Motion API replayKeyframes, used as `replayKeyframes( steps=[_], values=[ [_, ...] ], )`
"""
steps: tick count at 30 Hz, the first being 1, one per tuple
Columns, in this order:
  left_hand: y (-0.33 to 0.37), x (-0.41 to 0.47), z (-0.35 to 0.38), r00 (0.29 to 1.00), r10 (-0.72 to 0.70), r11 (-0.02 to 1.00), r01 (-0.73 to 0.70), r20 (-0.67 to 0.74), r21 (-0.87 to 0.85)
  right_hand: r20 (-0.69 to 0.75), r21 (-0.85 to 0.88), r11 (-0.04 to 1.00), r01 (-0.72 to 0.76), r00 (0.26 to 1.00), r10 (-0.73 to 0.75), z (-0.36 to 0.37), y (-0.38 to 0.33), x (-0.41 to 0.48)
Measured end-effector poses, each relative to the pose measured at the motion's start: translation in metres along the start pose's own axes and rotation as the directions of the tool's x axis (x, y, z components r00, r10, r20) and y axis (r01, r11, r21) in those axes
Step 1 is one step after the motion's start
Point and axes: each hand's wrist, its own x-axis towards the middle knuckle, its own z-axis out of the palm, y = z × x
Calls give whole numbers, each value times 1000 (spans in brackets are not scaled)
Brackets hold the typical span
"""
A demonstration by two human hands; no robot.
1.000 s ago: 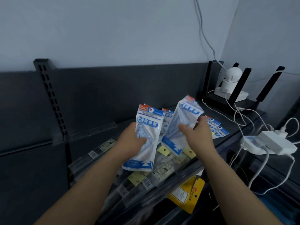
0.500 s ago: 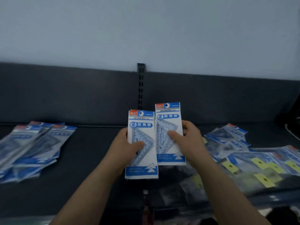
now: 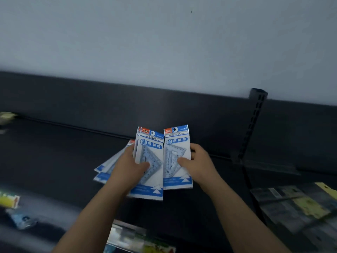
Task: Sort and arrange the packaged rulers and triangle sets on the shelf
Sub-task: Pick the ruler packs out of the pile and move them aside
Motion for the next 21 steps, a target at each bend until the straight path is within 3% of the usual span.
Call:
replayKeyframes(
  steps=[12, 17, 21],
  values=[
    [-36, 48, -48, 1000, -3, 938, -5, 23, 346, -36, -215, 974, 70, 996, -79, 75, 9, 24],
    [-43, 53, -43, 999, -39, 857, 14, 37, 515, 39, -543, 833, 103, 994, -97, 76, 15, 24],
    [-36, 47, -34, 998, 62, 784, -62, 22, 618, 82, -629, 750, 204, 977, -197, 68, 10, 18]
  ],
)
